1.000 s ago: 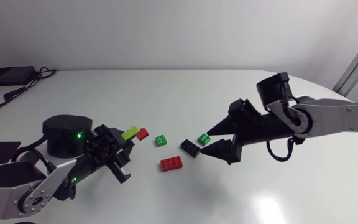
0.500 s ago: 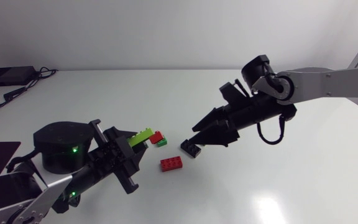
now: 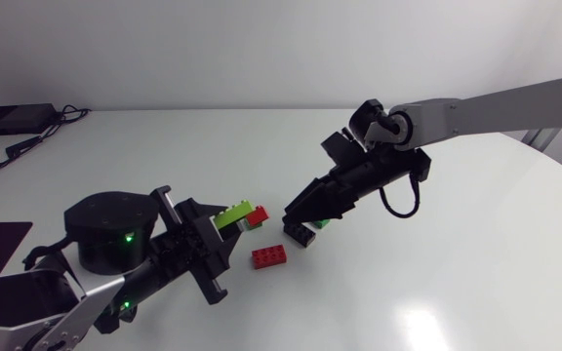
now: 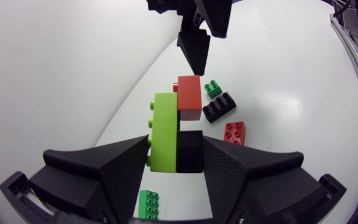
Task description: Separate the duplo bricks
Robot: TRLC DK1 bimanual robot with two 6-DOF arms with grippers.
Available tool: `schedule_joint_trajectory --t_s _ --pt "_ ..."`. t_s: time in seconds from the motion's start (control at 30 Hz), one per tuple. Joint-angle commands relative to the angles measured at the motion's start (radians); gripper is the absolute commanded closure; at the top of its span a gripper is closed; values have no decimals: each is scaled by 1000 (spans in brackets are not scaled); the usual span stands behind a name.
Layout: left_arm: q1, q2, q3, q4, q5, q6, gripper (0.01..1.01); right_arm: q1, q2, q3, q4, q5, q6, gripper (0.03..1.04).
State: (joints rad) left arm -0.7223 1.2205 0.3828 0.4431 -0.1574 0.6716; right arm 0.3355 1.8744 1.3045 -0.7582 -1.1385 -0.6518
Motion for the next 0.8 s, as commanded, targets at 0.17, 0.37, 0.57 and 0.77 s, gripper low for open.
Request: schedule_joint_trajectory --t_s 0.17,0.37,0.57,0.77 --pt "-22 47 79 26 -1 31 613 22 54 47 -33 -24 -17 148" --pt "-45 73 102 31 -1 29 613 25 65 68 -44 -43 -17 157" --pt "-60 93 116 32 -1 28 613 34 68 81 -49 -55 -16 249" --pt "-63 108 120 46 -1 28 613 36 78 75 -49 -58 -26 500"
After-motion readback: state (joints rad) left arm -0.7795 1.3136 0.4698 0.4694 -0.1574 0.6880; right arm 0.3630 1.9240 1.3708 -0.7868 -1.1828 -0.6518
